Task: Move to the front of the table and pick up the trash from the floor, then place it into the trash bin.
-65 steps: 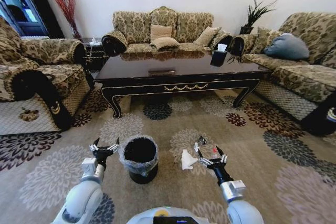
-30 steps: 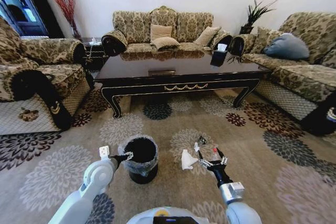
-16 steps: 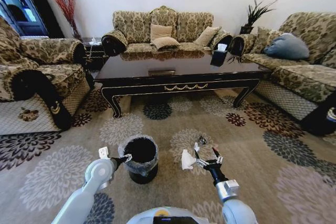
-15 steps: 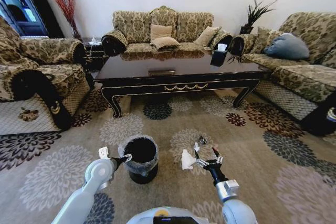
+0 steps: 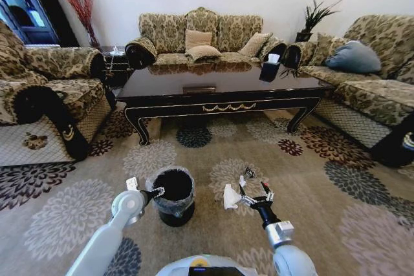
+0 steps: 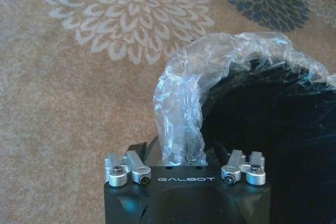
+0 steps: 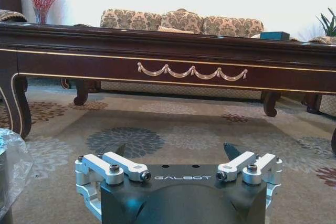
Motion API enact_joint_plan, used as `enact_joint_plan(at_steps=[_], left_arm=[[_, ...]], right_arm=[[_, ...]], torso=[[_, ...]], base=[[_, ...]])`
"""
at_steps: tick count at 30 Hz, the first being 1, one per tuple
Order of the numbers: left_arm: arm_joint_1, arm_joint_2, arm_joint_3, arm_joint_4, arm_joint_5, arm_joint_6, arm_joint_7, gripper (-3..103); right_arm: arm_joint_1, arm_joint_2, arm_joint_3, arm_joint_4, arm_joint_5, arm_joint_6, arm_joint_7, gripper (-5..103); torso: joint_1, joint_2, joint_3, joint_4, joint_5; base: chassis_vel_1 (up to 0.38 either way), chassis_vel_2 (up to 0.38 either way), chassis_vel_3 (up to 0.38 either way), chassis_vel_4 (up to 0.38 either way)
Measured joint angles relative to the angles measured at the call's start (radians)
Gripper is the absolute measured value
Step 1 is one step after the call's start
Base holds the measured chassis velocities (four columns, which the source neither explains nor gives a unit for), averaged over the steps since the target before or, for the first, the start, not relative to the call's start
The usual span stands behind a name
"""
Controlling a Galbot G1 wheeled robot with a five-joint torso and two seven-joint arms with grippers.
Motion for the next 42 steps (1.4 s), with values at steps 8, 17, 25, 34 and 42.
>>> enact_joint_plan(at_steps=[8,17,25,34,42], left_arm=[[-0.001,-0.006,-0.003,0.014,-0.001,-0.002,0.002,38],[0.022,-0.009,-0.027,0.01,0.002,-0.004,-0.002,8],[0.048,0.009,-0.055,-0.011,-0.001,0.002,-0.007,3],[0.11,0.052,-0.131,-0.107,-0.067,0.002,-0.024,0],[0.164,0.086,-0.165,-0.157,-0.08,0.002,-0.028,0]], right_arm=[[0.0,0.002,-0.003,-0.002,0.0,-0.001,0.002,100],[0.001,0.005,-0.006,-0.009,0.0,-0.001,0.004,100],[0.015,0.0,-0.013,-0.014,0.006,-0.005,0.011,100],[0.063,-0.04,-0.01,-0.025,0.062,-0.072,0.076,100],[0.166,-0.086,-0.019,-0.083,0.223,-0.318,0.234,100]], torso=[[0.0,0.0,0.0,0.0002,0.0005],[0.0,0.0,0.0,0.0002,0.0005],[0.0,0.0,0.0,0.0001,-0.0005],[0.0,0.0,0.0,-0.0002,-0.0006],[0.0,0.0,0.0,0.0,0.0]], base=[[0.0,0.0,0.0,0.0],[0.0,0.0,0.0,0.0],[0.0,0.0,0.0,0.0],[0.0,0.0,0.0,0.0],[0.0,0.0,0.0,0.0]])
